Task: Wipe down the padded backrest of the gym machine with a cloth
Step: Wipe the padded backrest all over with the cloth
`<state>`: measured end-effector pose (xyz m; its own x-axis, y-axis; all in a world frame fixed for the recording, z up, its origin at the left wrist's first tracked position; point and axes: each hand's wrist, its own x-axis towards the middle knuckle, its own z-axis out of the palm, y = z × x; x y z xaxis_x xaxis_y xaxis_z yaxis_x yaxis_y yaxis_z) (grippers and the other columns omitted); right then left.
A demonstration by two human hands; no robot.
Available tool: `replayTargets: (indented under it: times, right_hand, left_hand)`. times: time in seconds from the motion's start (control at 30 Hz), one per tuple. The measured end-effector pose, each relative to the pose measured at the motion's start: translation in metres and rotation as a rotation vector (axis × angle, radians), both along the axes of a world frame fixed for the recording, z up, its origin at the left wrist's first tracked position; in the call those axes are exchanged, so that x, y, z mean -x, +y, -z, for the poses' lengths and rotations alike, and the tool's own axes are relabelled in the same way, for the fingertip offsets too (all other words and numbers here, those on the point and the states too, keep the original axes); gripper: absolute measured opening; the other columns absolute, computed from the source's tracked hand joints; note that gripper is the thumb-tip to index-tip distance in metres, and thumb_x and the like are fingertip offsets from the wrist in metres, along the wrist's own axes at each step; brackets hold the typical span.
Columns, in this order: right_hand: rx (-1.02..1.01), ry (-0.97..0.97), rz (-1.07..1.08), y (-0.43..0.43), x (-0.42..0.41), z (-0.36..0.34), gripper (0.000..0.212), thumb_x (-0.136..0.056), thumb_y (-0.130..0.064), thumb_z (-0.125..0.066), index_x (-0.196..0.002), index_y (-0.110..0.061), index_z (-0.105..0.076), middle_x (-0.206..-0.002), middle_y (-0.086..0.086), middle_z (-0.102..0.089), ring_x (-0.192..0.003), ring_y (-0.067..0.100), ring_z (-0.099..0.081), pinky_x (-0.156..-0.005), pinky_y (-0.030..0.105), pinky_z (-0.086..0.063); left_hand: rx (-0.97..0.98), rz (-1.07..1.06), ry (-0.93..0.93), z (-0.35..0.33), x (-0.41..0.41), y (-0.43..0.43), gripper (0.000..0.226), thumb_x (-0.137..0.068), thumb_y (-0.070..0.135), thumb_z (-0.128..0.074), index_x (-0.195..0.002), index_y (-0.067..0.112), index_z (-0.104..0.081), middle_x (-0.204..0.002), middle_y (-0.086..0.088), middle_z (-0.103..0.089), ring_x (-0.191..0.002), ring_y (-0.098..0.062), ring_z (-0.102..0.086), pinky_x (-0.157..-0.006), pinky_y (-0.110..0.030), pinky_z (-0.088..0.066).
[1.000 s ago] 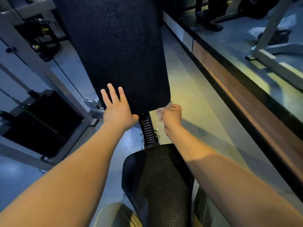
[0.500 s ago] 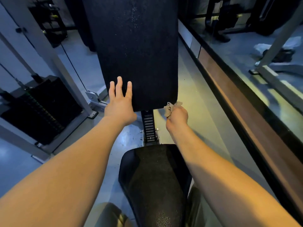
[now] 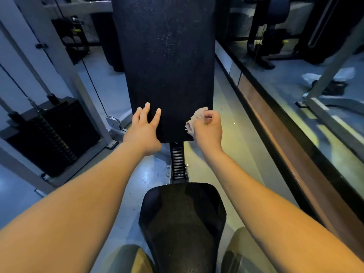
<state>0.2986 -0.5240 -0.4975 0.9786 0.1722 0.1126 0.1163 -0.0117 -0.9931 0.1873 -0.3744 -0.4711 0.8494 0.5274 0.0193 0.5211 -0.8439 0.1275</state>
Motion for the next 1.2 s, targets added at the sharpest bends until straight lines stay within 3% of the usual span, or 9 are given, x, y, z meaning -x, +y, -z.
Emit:
replayTargets:
  times: [0.13,0.23,0.33,0.5,0.57,0.63,0.8,1.0,1.2]
  right_hand:
    - [0.268,-0.424,-0.01,0.012,-0.017,0.0,0.028,-0.094,-0.005,-0.052,-0.118,-0.019,-0.058,-0.116,0.0,-0.05,-0.091,0.012,-0.055,-0.073,0.007,-0.042]
    - [0.341,-0.598,0.001,0.033,-0.01,0.015,0.036,-0.094,-0.001,-0.054,-0.126,-0.016,-0.062,-0.119,0.003,-0.049,-0.1,0.022,-0.058,-0.086,0.027,-0.051]
    - [0.425,-0.68,-0.063,0.06,0.013,0.036,0.044,-0.091,0.005,-0.059,-0.13,-0.014,-0.062,-0.123,0.006,-0.053,-0.106,0.024,-0.056,-0.087,0.028,-0.052]
    - [0.737,-0.986,-0.375,0.07,0.025,0.074,0.059,-0.082,0.009,-0.067,-0.136,-0.011,-0.057,-0.132,0.006,-0.051,-0.102,0.029,-0.048,-0.072,0.043,-0.058]
    - [0.804,-1.09,-0.456,0.064,0.018,0.059,0.05,-0.083,0.009,-0.065,-0.13,-0.008,-0.059,-0.123,0.01,-0.051,-0.097,0.03,-0.047,-0.061,0.047,-0.056]
    - [0.748,-1.178,-0.422,0.062,0.011,0.026,0.03,-0.089,0.003,-0.059,-0.118,-0.005,-0.062,-0.113,0.013,-0.05,-0.092,0.03,-0.047,-0.059,0.044,-0.053]
    - [0.558,-1.09,-0.168,0.094,-0.005,-0.014,0.037,-0.091,0.003,-0.06,-0.124,-0.012,-0.064,-0.119,0.009,-0.054,-0.099,0.028,-0.048,-0.073,0.032,-0.047]
    - [0.868,-1.24,-0.587,0.071,0.019,0.053,0.053,-0.075,0.005,-0.077,-0.123,-0.012,-0.061,-0.116,0.008,-0.048,-0.095,0.029,-0.046,-0.053,0.042,-0.054]
    - [0.522,-1.211,-0.177,0.112,0.003,-0.027,0.048,-0.092,0.006,-0.059,-0.135,-0.015,-0.059,-0.12,0.014,-0.052,-0.1,0.03,-0.049,-0.069,0.034,-0.048]
  left_hand:
    - [-0.007,0.001,-0.151,-0.008,0.021,0.012,0.081,-0.09,0.014,-0.053,-0.161,0.029,-0.017,-0.167,0.004,-0.002,-0.153,-0.023,-0.007,-0.107,-0.044,-0.045]
    - [0.028,-0.099,-0.224,0.006,0.043,0.027,0.056,-0.093,0.013,-0.049,-0.149,0.016,-0.044,-0.157,-0.006,-0.03,-0.146,-0.026,-0.022,-0.108,-0.044,-0.042]
    - [0.077,-0.148,-0.14,0.03,0.061,0.04,0.048,-0.092,0.014,-0.047,-0.139,0.01,-0.057,-0.144,-0.009,-0.047,-0.137,-0.031,-0.032,-0.11,-0.043,-0.04]
    - [0.173,-0.208,-0.126,0.056,0.079,0.044,0.044,-0.093,0.015,-0.049,-0.135,0.008,-0.061,-0.137,-0.013,-0.055,-0.134,-0.033,-0.04,-0.107,-0.041,-0.041]
    - [0.159,-0.218,-0.17,0.061,0.08,0.046,0.026,-0.093,0.016,-0.05,-0.107,0.007,-0.069,-0.112,-0.013,-0.061,-0.119,-0.034,-0.052,-0.088,-0.039,-0.047]
    - [0.144,-0.248,-0.231,0.06,0.076,0.045,0.024,-0.096,0.02,-0.05,-0.075,0.01,-0.055,-0.083,-0.006,-0.052,-0.093,-0.035,-0.057,-0.07,-0.036,-0.04]
    - [0.167,-0.256,-0.334,0.049,0.072,0.043,0.048,-0.103,0.037,-0.049,-0.062,0.014,-0.036,-0.064,-0.003,-0.042,-0.061,-0.023,-0.043,-0.054,-0.034,-0.03]
    - [0.175,-0.256,-0.351,0.049,0.083,0.046,0.023,-0.098,0.022,-0.046,-0.079,0.01,-0.052,-0.082,-0.006,-0.056,-0.077,-0.025,-0.054,-0.065,-0.039,-0.047]
    - [0.23,-0.267,-0.36,0.05,0.093,0.049,0.008,-0.093,0.016,-0.048,-0.089,0.015,-0.055,-0.095,-0.002,-0.056,-0.087,-0.022,-0.052,-0.069,-0.032,-0.038]
